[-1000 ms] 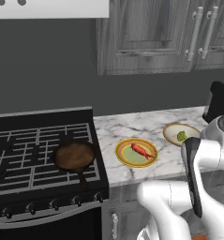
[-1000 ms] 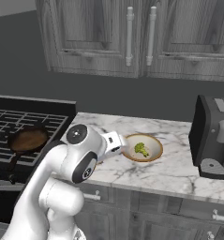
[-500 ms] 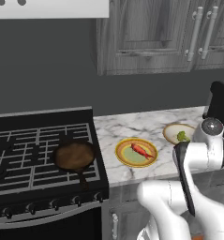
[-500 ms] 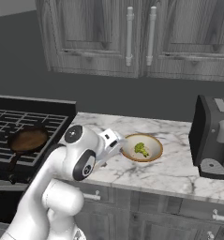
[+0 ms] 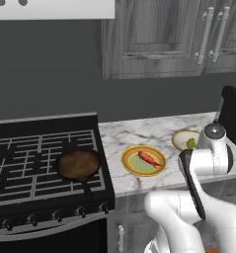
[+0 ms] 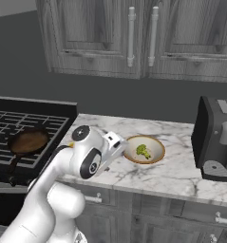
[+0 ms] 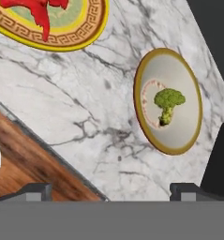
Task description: Place the fish on the plate and place the broccoli on the same plate.
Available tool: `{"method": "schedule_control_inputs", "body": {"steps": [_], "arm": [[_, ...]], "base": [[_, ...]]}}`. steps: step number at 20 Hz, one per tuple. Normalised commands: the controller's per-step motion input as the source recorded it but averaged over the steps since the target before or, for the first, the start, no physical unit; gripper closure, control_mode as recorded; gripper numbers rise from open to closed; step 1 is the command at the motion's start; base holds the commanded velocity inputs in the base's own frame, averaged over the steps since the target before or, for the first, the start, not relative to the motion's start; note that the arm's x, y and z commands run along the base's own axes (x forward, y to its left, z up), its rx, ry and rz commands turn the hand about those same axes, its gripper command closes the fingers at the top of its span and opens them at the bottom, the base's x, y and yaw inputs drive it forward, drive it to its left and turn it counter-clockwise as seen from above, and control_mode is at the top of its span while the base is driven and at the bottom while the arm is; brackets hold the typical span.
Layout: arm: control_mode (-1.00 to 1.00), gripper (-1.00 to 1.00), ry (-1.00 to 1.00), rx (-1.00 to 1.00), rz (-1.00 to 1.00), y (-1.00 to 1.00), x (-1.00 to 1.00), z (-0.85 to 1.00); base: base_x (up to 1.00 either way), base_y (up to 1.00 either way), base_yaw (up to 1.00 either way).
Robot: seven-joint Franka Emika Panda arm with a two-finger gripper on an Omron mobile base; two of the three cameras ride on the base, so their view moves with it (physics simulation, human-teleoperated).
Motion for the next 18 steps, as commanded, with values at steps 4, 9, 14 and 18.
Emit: {"method": "schedule_control_inputs", "body": {"steps": [4,9,14,18], "arm": [[-1.00,-1.00,0.00,-0.03,0.00,0.00,0.31,-0.28],[-1.00,-1.00,0.00,-0.05,0.00,0.00,0.35,-0.39],[-1.00,-1.00,0.00,-0.04,0.00,-0.01,0.36,-0.26],[-1.00,-1.00,-0.04,-0.01,0.00,-0.09,0.31,-0.01]], "base": [[0.00,0.00,0.00],[0.00,0.00,0.00],[0.00,0.00,0.00],[0.00,0.00,0.00]]}}
